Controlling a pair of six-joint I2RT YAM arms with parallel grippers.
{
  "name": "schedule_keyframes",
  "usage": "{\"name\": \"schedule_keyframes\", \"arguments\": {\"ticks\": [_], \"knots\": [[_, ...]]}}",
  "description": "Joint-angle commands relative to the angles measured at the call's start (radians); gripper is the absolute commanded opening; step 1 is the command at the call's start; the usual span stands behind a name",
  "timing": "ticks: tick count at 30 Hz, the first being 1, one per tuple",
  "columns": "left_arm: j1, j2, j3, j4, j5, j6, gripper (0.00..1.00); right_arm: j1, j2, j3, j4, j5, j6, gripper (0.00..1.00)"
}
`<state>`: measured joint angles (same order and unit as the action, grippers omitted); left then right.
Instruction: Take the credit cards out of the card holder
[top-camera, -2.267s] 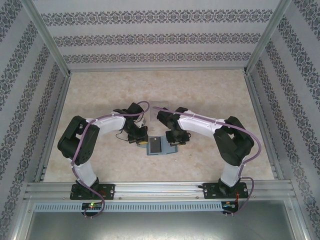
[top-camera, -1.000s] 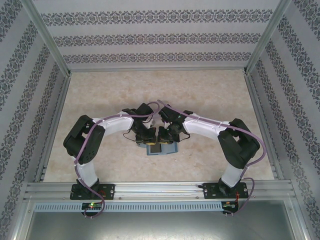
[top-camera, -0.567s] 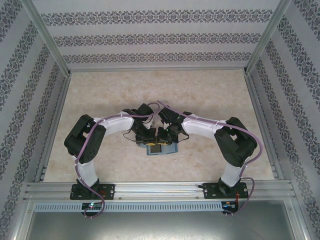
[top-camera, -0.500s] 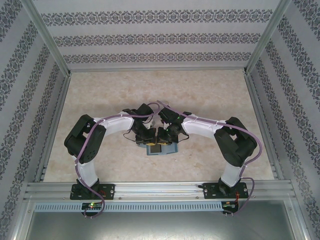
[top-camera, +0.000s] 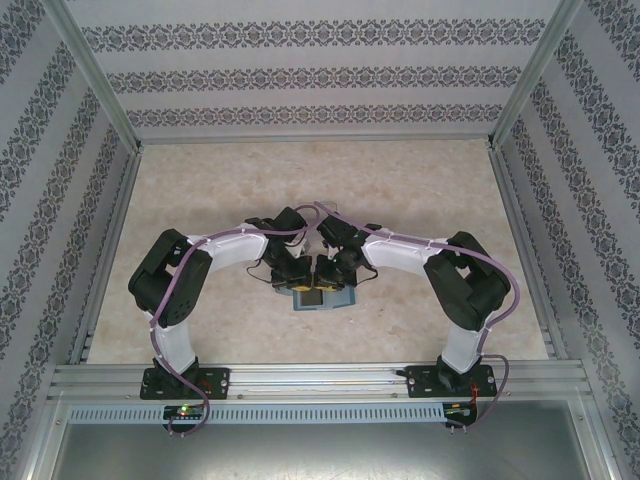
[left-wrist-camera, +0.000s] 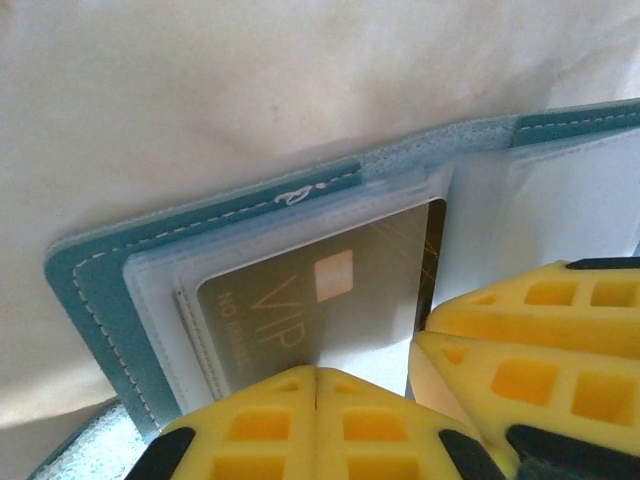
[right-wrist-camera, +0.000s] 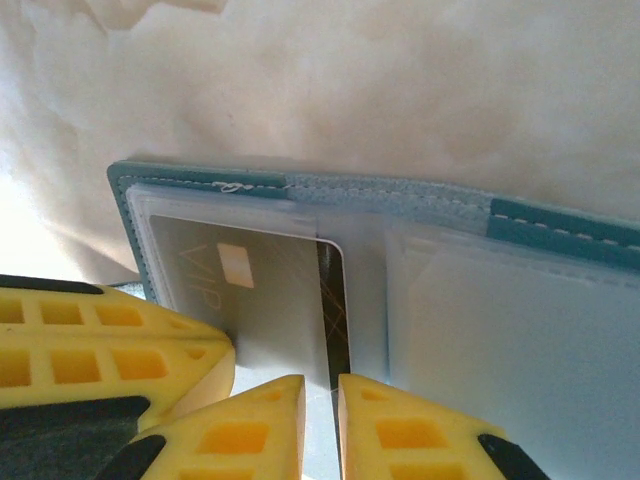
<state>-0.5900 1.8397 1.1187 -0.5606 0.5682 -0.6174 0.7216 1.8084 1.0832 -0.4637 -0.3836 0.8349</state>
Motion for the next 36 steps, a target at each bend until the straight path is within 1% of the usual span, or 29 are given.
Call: {"name": "schedule_keyframes", "arguments": {"ticks": [1,8,17,23,29,33,36], "knots": [[-0.013,0.011,-0.006,0.007,-0.007,-0.007,0.00,-0.008,0.018,-0.013,0.005,-0.010,0.001,0.17],[-0.013,0.013,-0.007,0.006,-0.006,-0.006,0.00,-0.008,0.018,-0.019,0.008,-0.008,0.001,0.17],[-0.013,0.010,-0.007,0.002,-0.008,-0.007,0.00,-0.004,0.025,-0.013,-0.033,0.034,-0.014,0.17],[-0.013,0.011,-0.006,0.001,-0.010,-0.006,0.00,-0.006,0.011,-0.002,-0.074,0.074,-0.029,0.19],[-0.013,0.016,-0.007,-0.002,-0.014,-0.006,0.00,-0.006,0.005,0.002,-0.087,0.083,-0.035,0.20],[-0.014,0.021,-0.006,-0.017,-0.037,0.004,0.00,-0.008,-0.004,0.006,-0.093,0.089,-0.036,0.22],[-0.013,0.030,0.004,-0.058,-0.080,0.021,0.00,-0.008,-0.014,0.007,-0.092,0.087,-0.034,0.23]]}}
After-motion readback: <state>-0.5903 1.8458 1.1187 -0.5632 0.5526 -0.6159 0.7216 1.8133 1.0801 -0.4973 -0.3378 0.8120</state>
